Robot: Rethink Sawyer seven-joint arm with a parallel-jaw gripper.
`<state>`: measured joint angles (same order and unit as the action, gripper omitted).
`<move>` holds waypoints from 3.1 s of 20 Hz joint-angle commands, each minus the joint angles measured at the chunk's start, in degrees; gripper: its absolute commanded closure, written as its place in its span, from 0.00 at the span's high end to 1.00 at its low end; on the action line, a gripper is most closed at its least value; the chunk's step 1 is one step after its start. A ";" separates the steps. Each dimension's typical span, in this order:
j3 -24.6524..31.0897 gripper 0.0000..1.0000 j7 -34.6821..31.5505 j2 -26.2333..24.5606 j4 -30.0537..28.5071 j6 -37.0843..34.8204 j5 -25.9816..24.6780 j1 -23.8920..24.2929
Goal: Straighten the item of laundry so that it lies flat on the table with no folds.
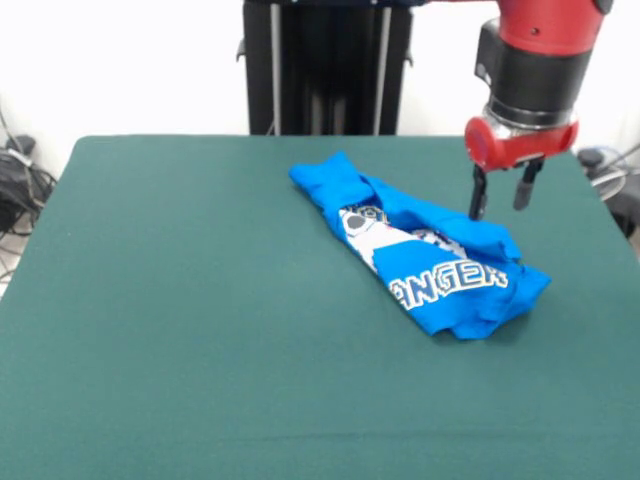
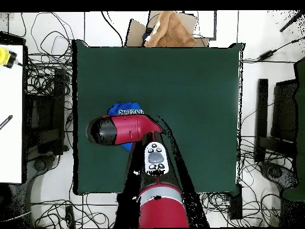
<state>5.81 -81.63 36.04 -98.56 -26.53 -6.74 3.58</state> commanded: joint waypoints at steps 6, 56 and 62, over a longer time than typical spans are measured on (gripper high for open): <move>-0.90 1.00 -14.02 -1.64 -3.91 2.16 3.28 0.64; 5.82 1.00 -8.48 -12.66 0.98 13.11 -10.99 12.93; 5.24 1.00 -9.17 -12.66 0.45 12.67 -10.50 12.44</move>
<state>8.26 -81.63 23.98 -97.38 -16.66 -17.89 18.08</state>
